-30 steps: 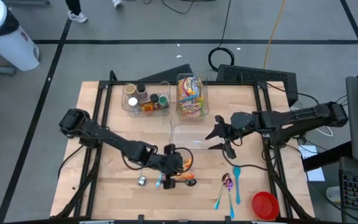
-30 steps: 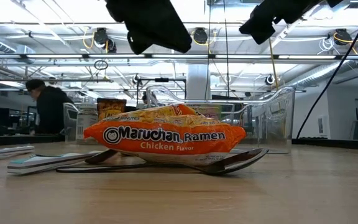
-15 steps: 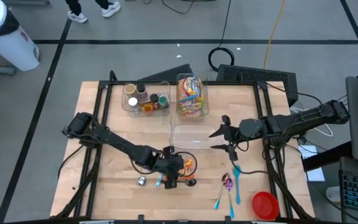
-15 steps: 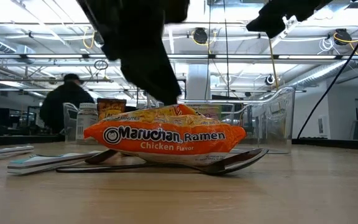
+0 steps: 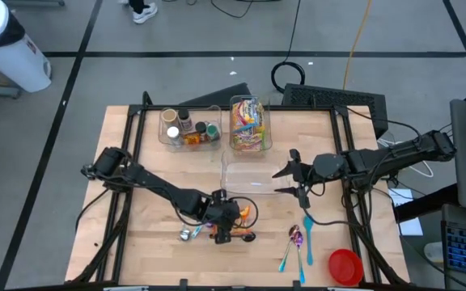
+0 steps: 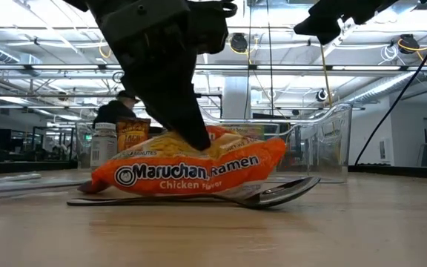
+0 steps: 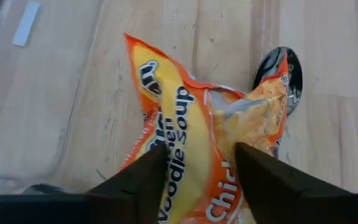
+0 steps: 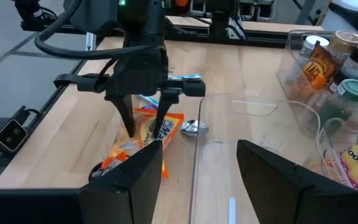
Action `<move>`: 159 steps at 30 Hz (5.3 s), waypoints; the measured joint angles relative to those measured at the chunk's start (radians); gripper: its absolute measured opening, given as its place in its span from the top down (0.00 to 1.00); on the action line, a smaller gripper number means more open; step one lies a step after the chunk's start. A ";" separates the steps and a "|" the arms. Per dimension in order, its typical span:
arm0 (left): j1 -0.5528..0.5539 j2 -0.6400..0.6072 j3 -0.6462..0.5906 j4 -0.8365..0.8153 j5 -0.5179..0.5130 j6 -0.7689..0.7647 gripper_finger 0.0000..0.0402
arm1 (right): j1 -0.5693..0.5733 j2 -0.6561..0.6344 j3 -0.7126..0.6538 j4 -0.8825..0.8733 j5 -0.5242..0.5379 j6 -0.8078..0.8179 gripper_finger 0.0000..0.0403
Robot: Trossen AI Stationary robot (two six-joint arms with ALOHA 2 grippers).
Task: Pick & Place Food Item
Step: Put the orange noodle pack into the top transparent container
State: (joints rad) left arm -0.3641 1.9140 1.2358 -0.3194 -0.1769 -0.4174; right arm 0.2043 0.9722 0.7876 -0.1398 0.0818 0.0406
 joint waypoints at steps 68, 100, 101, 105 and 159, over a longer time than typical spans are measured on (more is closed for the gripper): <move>-0.008 -0.337 -0.001 -0.018 -0.381 0.408 0.99 | -0.001 0.000 -0.020 0.029 0.003 0.102 0.51; 0.211 -0.344 -0.001 0.060 -0.584 0.857 0.99 | -0.334 0.350 -0.145 0.944 -0.086 0.212 0.19; 0.213 -0.344 -0.001 0.060 -0.583 0.857 0.98 | -0.334 0.366 -0.133 0.944 -0.086 0.216 0.19; 0.214 -0.344 -0.001 0.060 -0.581 0.858 0.99 | -0.341 0.408 -0.094 0.944 -0.084 0.230 0.25; 0.165 -0.526 -0.010 -0.213 -0.487 0.305 0.26 | -0.644 0.261 -0.086 0.781 0.258 -0.081 1.00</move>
State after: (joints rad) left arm -0.1996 1.3880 1.2262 -0.5326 -0.6635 -0.1126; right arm -0.4394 1.2336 0.7013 0.6415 0.3397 -0.0402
